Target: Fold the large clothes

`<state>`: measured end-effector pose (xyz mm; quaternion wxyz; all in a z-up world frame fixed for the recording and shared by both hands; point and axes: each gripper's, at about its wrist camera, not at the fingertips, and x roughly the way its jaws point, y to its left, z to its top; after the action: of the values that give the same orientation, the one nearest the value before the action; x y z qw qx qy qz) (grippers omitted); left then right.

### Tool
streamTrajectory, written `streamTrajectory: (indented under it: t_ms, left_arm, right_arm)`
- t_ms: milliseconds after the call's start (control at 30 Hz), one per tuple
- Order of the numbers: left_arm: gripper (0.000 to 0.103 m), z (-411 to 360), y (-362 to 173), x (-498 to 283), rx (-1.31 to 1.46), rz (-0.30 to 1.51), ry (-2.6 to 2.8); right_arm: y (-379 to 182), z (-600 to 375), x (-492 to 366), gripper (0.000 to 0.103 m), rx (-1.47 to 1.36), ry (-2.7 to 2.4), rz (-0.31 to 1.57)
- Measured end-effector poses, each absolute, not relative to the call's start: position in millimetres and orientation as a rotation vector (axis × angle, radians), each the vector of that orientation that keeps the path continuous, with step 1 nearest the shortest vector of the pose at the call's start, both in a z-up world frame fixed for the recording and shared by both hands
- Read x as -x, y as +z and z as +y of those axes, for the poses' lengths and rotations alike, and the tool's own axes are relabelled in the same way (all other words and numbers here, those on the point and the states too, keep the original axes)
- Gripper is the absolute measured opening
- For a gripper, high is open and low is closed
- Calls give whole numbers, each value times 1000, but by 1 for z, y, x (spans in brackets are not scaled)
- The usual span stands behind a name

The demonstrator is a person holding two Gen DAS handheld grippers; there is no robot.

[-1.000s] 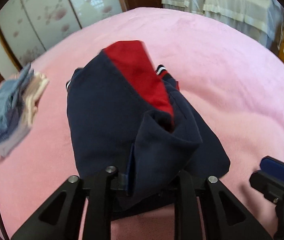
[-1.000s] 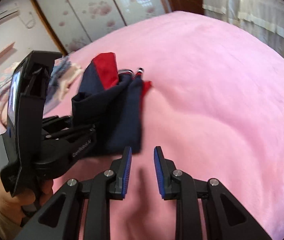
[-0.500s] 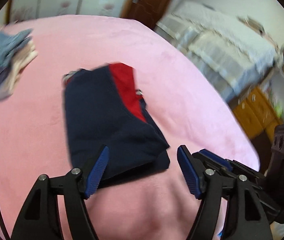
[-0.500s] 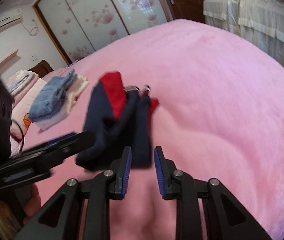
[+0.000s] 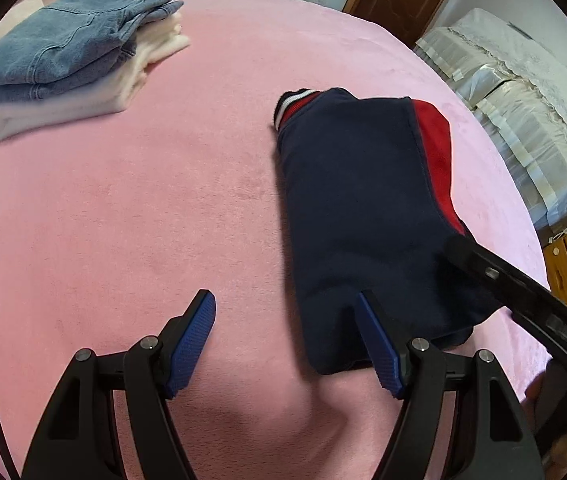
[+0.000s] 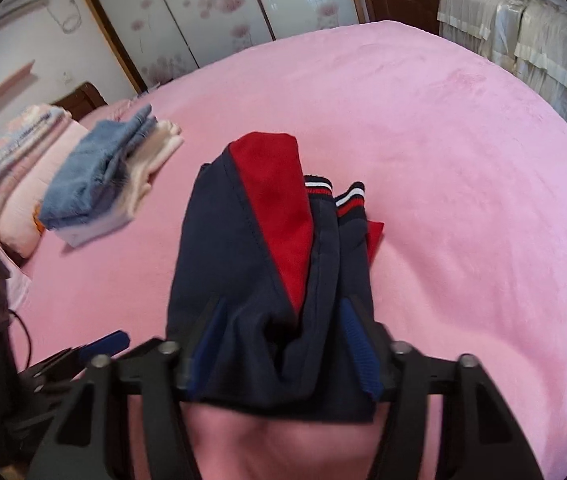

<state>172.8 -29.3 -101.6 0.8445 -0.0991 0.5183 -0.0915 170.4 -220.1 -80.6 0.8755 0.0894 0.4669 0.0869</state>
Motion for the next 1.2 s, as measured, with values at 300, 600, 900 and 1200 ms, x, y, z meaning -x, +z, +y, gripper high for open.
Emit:
streamTrajectory:
  t_ms: [300,600,900,1200]
  left_arm:
    - [41,-64,-96,-181,143,1078,-303]
    - [37,-88,-106,-170,19,1074,-315]
    - [46,-75,-71,-194,89,1030,-321]
    - [16,-91,-73,-247,149,1035,-342]
  right_arm:
    - [-76,-259,-132,17,-361,202,863]
    - [-119,-292,-120,39,-495,120,965]
    - [-56,-280,-141,39,-304,134,793]
    - [-61,-243,-201,18,-224,223,792]
